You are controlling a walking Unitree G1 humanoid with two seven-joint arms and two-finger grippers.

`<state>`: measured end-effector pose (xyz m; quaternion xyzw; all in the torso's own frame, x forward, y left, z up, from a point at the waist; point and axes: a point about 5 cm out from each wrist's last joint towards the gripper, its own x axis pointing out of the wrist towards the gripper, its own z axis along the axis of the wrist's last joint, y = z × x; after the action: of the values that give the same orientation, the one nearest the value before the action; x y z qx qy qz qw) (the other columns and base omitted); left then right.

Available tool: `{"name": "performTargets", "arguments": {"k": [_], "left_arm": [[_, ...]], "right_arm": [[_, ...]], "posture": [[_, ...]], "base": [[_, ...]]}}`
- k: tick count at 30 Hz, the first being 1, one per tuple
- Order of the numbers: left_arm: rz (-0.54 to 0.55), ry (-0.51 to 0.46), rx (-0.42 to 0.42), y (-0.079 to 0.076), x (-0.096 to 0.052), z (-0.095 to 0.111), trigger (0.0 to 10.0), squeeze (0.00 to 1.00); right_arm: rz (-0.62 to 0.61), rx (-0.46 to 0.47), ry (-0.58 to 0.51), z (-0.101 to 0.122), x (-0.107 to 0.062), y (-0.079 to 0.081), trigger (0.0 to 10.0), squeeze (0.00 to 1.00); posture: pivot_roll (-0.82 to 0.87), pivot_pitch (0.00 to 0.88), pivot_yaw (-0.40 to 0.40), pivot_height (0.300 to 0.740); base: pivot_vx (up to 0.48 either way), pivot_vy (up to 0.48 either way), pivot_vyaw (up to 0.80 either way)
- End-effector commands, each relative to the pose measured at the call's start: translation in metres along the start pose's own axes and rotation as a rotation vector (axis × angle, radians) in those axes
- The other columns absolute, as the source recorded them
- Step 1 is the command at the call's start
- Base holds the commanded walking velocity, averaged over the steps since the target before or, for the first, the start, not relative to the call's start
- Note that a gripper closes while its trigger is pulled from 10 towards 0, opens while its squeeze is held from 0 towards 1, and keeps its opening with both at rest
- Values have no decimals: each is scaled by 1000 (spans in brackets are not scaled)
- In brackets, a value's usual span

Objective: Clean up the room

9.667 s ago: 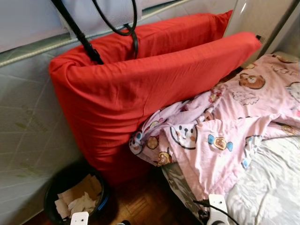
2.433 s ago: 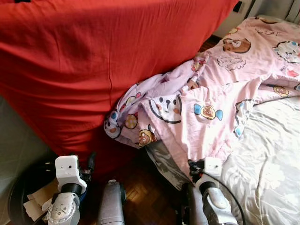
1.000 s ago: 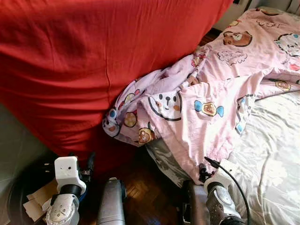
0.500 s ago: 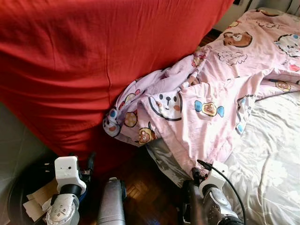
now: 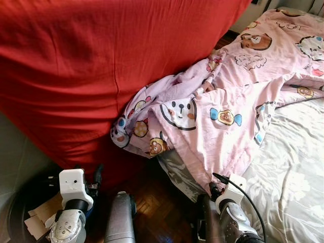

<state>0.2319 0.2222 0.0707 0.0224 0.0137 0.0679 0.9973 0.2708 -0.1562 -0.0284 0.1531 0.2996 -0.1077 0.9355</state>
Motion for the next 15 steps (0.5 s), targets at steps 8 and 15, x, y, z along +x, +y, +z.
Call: {"name": "performTargets", "arguments": {"k": [8, 15], "left_arm": [[7, 46, 12, -2, -6, -11, 10000, 0], [12, 51, 8, -3, -7, -13, 10000, 0]], "right_arm": [[2, -15, 41, -11, -2, 0, 0, 0], [23, -40, 21, -7, -1, 4, 0, 0]], "posture": [[84, 248, 8, 580], [83, 246, 2, 580]], "base": [[0, 0, 0], [0, 0, 0]]}}
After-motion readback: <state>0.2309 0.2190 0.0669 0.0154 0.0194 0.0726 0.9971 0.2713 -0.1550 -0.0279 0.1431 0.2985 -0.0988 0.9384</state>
